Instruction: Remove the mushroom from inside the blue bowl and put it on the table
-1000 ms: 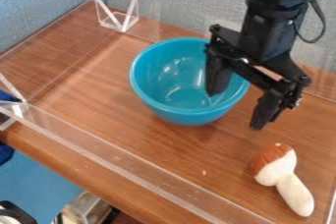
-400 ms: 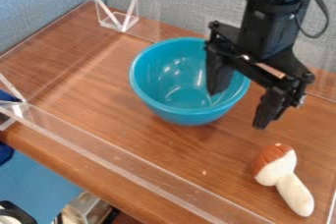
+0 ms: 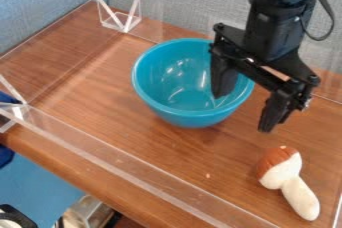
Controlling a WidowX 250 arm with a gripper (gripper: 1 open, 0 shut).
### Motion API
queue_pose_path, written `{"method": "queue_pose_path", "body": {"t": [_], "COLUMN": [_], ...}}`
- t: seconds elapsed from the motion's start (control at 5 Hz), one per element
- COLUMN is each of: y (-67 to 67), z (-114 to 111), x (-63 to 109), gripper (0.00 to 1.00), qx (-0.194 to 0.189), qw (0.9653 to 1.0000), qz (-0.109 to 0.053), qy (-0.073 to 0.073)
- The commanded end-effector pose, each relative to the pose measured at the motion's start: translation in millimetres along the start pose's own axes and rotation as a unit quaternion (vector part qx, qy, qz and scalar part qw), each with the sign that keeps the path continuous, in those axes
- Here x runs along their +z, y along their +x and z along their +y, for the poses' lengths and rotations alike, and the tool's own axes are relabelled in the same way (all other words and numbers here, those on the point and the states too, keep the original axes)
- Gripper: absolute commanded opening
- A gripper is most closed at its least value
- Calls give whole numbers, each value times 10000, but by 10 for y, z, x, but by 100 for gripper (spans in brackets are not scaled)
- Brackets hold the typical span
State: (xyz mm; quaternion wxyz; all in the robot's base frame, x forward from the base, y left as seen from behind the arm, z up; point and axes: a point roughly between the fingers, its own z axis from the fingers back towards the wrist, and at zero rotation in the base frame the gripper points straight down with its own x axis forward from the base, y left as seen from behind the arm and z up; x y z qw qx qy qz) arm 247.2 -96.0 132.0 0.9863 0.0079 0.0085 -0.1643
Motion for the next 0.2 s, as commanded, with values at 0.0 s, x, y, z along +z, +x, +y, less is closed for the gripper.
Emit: {"method": "queue_pose_path", "body": {"t": [0.0], "y": [11], "z": [42], "x": [81], "gripper": [100], "qx": [80], "qw": [9999], "qz": [-142], "qy": [-16]}}
